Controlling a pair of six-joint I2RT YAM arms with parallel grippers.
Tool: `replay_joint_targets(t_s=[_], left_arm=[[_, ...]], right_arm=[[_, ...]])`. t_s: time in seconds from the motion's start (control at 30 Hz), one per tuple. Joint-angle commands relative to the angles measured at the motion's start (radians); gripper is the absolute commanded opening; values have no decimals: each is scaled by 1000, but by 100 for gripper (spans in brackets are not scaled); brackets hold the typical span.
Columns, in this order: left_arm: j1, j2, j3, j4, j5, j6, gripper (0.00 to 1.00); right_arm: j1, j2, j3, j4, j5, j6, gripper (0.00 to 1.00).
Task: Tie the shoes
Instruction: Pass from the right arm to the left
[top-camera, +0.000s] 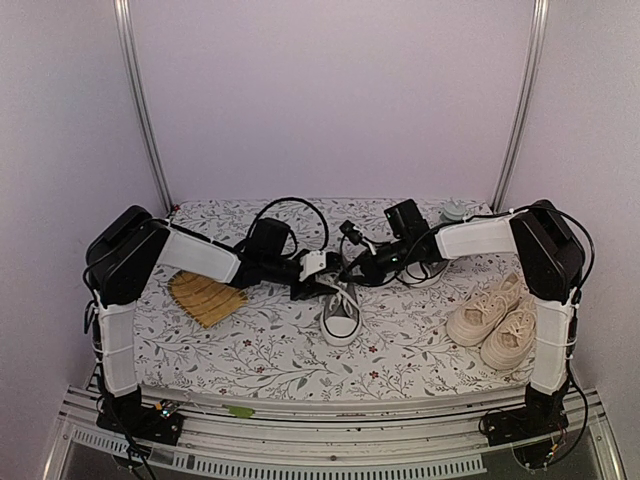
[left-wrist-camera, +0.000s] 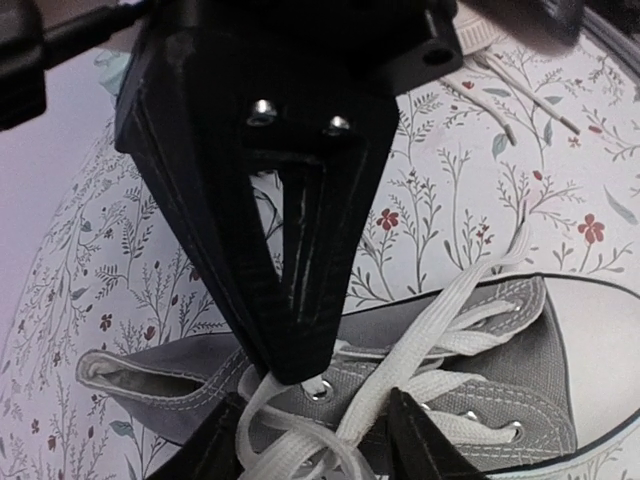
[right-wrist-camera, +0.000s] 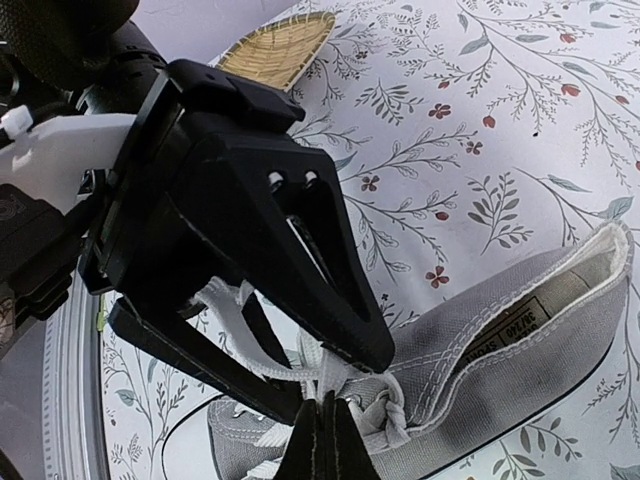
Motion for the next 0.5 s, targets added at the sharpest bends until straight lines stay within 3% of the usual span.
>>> replay_joint_targets(t_s=[0.0,0.23,0.47], left_arm=[[3,8,16,72,-11,-73,40],[4,8,2,99,-40,-87,28],[2,9,-15,138,-99,-112,6]], right_arm=[[4,-29,36,-14,-46,-21,1],[4,-26,41,-21,-56,-25,1],[-4,-24,45,-39,-65,-35,1]])
